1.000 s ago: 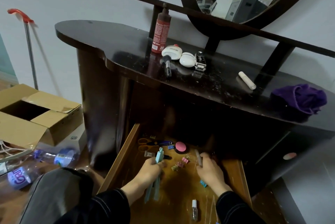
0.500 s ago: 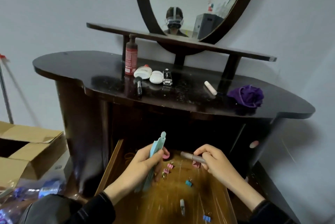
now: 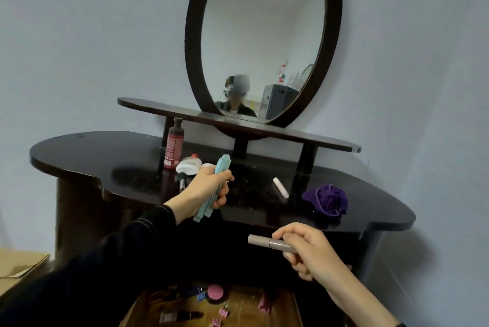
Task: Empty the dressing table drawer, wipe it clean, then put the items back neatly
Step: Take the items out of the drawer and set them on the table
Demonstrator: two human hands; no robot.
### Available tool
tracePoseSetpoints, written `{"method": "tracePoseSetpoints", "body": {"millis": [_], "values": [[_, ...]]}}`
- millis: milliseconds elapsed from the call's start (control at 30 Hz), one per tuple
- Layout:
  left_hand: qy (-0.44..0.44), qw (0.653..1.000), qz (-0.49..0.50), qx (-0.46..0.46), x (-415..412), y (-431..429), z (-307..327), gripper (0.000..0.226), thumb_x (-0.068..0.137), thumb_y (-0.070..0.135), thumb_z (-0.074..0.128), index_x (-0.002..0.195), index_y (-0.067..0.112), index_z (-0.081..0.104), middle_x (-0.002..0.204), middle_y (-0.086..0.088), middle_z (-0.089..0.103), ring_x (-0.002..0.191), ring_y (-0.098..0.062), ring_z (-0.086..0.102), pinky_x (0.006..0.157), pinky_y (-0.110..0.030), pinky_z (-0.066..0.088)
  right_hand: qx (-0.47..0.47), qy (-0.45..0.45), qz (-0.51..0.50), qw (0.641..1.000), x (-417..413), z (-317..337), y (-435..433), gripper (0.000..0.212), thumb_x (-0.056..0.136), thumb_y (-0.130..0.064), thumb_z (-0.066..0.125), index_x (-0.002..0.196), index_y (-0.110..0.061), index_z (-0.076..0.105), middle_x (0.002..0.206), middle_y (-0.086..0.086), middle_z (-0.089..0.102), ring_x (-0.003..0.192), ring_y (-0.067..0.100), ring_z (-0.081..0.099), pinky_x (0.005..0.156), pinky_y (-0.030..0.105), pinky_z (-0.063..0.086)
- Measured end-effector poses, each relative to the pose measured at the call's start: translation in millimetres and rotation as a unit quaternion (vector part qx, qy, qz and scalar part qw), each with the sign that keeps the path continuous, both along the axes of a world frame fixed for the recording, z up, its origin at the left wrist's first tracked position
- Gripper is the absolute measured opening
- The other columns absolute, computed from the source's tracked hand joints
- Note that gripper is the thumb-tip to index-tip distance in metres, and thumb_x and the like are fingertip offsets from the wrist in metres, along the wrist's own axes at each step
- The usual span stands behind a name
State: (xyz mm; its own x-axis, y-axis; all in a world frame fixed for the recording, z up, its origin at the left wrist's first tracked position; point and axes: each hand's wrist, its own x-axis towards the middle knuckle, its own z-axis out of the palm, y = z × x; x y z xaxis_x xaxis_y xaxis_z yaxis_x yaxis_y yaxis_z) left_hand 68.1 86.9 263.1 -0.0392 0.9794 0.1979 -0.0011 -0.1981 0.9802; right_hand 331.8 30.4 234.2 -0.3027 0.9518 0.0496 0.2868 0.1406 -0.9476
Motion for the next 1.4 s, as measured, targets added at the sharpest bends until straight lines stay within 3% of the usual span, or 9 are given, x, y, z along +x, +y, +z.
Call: {"method": "tracePoseSetpoints", "body": {"millis": [133,333,467,567,700,867,1000,1267,1400], "values": [[-0.003,1.000,-0.006,-0.013,-3.7,2.9,-2.2,0.022,0.103,0.023,0.051,0.101,0.002,0.055,0.052,-0.002,0.047,0.037,-0.017,0.042,0.034,-0.023,0.033,0.004,0.067,-0.039,0.997,6.7,18.3,25.5,0.025,0.101,-0.012,0.048,0.098,-0.010,0.073,0.058,0.005,0.052,0.039,0.012,0.035,0.037,0.019,0.024],[-0.007,1.000,0.008,-0.005,-2.2,0.9,-1.7,0.021,0.103,0.020,0.050,0.101,-0.001,0.054,0.050,-0.004,0.047,0.035,-0.018,0.042,0.034,-0.022,0.033,0.084,-0.018,-0.171,0.982,-9.3,33.7,100.6,0.018,0.103,-0.022,0.053,0.115,-0.016,0.065,0.084,0.004,0.068,0.051,0.009,0.054,0.043,0.025,0.042],[-0.011,1.000,0.005,-0.004,-3.1,2.6,-3.9,0.023,0.103,0.022,0.050,0.102,0.000,0.055,0.051,-0.004,0.048,0.036,-0.018,0.043,0.035,-0.022,0.034,0.197,-0.225,-0.266,0.916,-28.7,28.9,142.7,0.030,0.105,-0.025,0.045,0.134,-0.017,0.048,0.121,0.005,0.059,0.090,0.023,0.065,0.071,0.038,0.049],[-0.017,1.000,0.005,-0.004,-4.4,6.5,-6.4,0.023,0.103,0.023,0.050,0.102,0.001,0.056,0.052,-0.004,0.049,0.036,-0.018,0.044,0.035,-0.023,0.035,0.198,-0.298,-0.293,0.887,-39.8,26.7,161.9,0.035,0.104,-0.033,0.044,0.134,-0.016,0.046,0.133,0.010,0.054,0.105,0.032,0.063,0.076,0.038,0.043],[-0.029,1.000,0.011,-0.003,-4.7,5.1,-6.5,0.023,0.102,0.025,0.051,0.102,0.002,0.056,0.054,-0.004,0.050,0.039,-0.018,0.045,0.037,-0.021,0.035,0.197,-0.401,-0.265,0.855,-44.7,21.5,171.4,0.035,0.106,-0.036,0.038,0.129,-0.012,0.047,0.132,0.012,0.053,0.109,0.034,0.062,0.075,0.038,0.039],[-0.056,0.998,0.013,-0.006,-5.9,-1.0,-2.5,0.023,0.103,0.025,0.052,0.103,0.003,0.056,0.055,-0.003,0.050,0.041,-0.017,0.045,0.037,-0.022,0.035,0.236,-0.459,-0.222,0.827,-43.3,19.9,159.1,0.036,0.105,-0.039,0.042,0.129,-0.014,0.051,0.129,0.009,0.054,0.103,0.029,0.062,0.073,0.036,0.040],[-0.058,0.998,0.012,-0.003,-5.3,-1.2,-1.6,0.022,0.103,0.024,0.052,0.102,0.003,0.055,0.055,-0.003,0.050,0.040,-0.017,0.045,0.037,-0.022,0.035,0.251,-0.464,-0.211,0.823,-45.9,20.5,153.0,0.030,0.102,-0.034,0.046,0.125,-0.016,0.051,0.122,0.007,0.053,0.085,0.024,0.055,0.068,0.034,0.040],[-0.096,0.995,0.000,-0.004,-10.3,1.6,-2.4,0.022,0.103,0.024,0.052,0.104,0.002,0.056,0.055,-0.004,0.050,0.040,-0.016,0.045,0.036,-0.021,0.035,0.265,-0.446,-0.192,0.833,-102.8,18.3,139.8,0.038,0.101,-0.036,0.046,0.132,-0.014,0.048,0.129,0.010,0.051,0.108,0.032,0.062,0.080,0.038,0.047],[-0.101,0.995,0.010,-0.007,-11.3,-1.2,-2.6,0.023,0.102,0.025,0.052,0.104,0.003,0.056,0.055,-0.004,0.050,0.040,-0.015,0.046,0.036,-0.022,0.035,0.293,-0.427,-0.127,0.846,-132.1,18.1,134.8,0.036,0.102,-0.043,0.044,0.126,-0.017,0.050,0.124,0.006,0.052,0.098,0.026,0.062,0.074,0.035,0.042]]}}
